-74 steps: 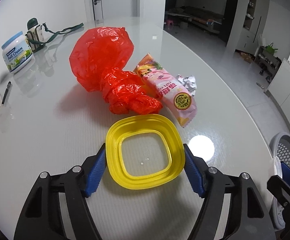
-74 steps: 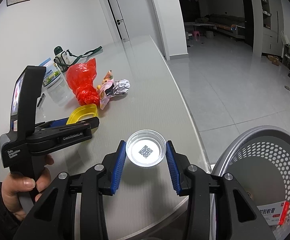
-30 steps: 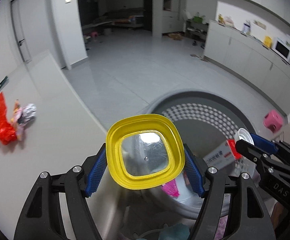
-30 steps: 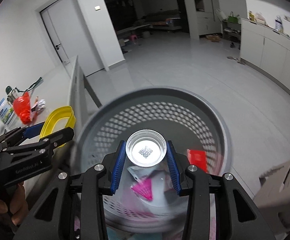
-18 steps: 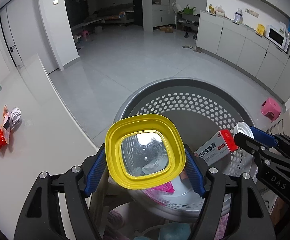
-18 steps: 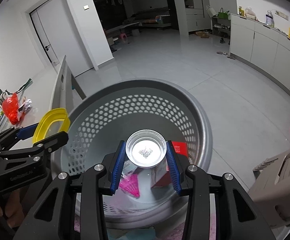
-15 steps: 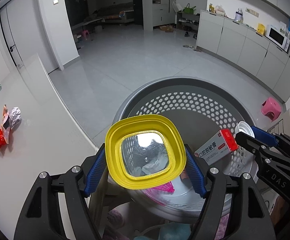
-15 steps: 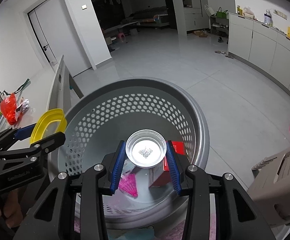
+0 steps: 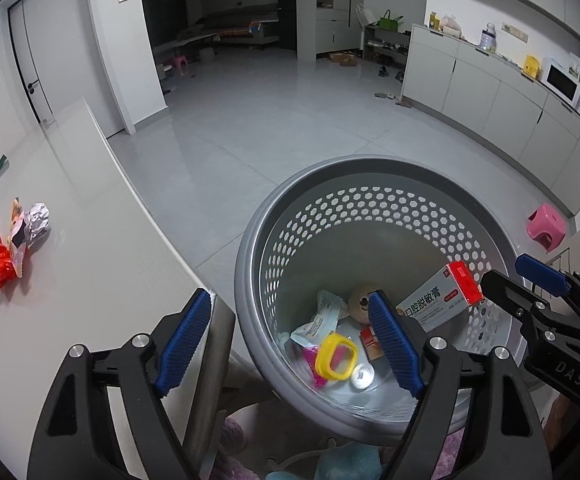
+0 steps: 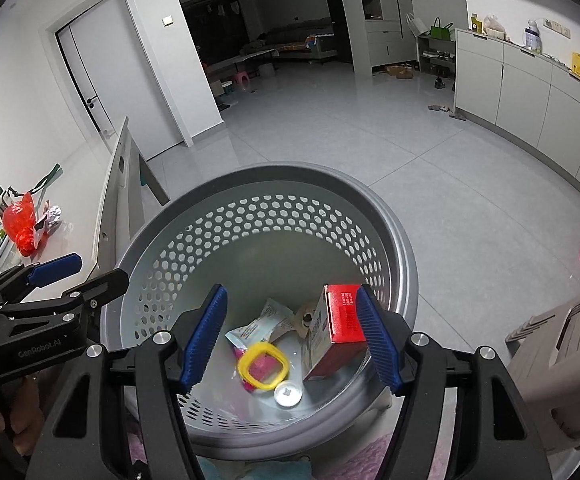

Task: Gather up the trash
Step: 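Open both tools to drop both lids into the basket, then withdraw both open tools from the basket back over the table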

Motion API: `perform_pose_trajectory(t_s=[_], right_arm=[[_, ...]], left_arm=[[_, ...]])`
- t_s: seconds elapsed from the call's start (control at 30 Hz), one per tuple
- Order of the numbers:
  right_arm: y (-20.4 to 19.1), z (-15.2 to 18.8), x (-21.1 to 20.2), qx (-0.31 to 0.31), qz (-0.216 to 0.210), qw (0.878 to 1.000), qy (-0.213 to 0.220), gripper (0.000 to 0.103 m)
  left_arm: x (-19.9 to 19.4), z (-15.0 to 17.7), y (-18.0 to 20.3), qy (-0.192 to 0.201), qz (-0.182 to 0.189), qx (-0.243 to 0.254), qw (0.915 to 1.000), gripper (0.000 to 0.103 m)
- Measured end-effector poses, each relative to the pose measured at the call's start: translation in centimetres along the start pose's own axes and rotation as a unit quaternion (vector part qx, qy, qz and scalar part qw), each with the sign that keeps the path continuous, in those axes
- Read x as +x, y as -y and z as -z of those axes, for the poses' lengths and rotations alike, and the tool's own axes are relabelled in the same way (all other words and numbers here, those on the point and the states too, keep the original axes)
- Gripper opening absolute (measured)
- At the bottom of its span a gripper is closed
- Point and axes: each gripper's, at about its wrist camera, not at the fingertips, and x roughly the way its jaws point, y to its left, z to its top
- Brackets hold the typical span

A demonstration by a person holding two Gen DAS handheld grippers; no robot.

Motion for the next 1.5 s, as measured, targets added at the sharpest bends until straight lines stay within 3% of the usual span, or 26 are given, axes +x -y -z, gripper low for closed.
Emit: perform_pose_trajectory(t_s=[0.87, 1.23, 1.5], right_arm=[[-2.8, -0.3, -1.2, -0.025, -0.019, 1.0, 0.005, 0.064], [-6.4, -1.2, -1.2, -0.051, -0.068, 0.996, 0.009, 0.065], [-10.7, -2.5, -0.2, -0.086, -0.103, 0.991, 0.011, 0.067]], left_arm=[[-2.4, 0.5, -2.7, 0.023, -0.023, -0.032, 0.999, 0.081], [-5.2, 1.4, -6.2, 0.044, -0.052, -0.064, 0.9956, 0.084], [-7.3, 2.1, -10.6, 0.062, -0.095, -0.108, 0.9876, 0.088]])
